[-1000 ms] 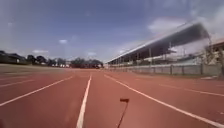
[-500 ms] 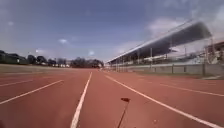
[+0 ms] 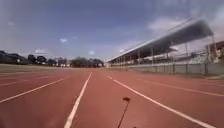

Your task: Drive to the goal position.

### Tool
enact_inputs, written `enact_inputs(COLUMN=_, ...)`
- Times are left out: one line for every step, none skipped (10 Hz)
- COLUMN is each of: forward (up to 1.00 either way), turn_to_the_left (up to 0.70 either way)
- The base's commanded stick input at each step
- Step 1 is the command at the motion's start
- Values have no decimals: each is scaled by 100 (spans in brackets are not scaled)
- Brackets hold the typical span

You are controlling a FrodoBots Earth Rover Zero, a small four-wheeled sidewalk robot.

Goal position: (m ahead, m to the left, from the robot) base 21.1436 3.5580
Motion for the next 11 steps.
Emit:
enact_inputs(forward=70, turn_to_the_left=0)
enact_inputs(forward=70, turn_to_the_left=0)
enact_inputs(forward=70, turn_to_the_left=0)
enact_inputs(forward=70, turn_to_the_left=0)
enact_inputs(forward=70, turn_to_the_left=0)
enact_inputs(forward=70, turn_to_the_left=0)
enact_inputs(forward=70, turn_to_the_left=0)
enact_inputs(forward=70, turn_to_the_left=0)
enact_inputs(forward=70, turn_to_the_left=0)
enact_inputs(forward=70, turn_to_the_left=0)
enact_inputs(forward=70, turn_to_the_left=0)
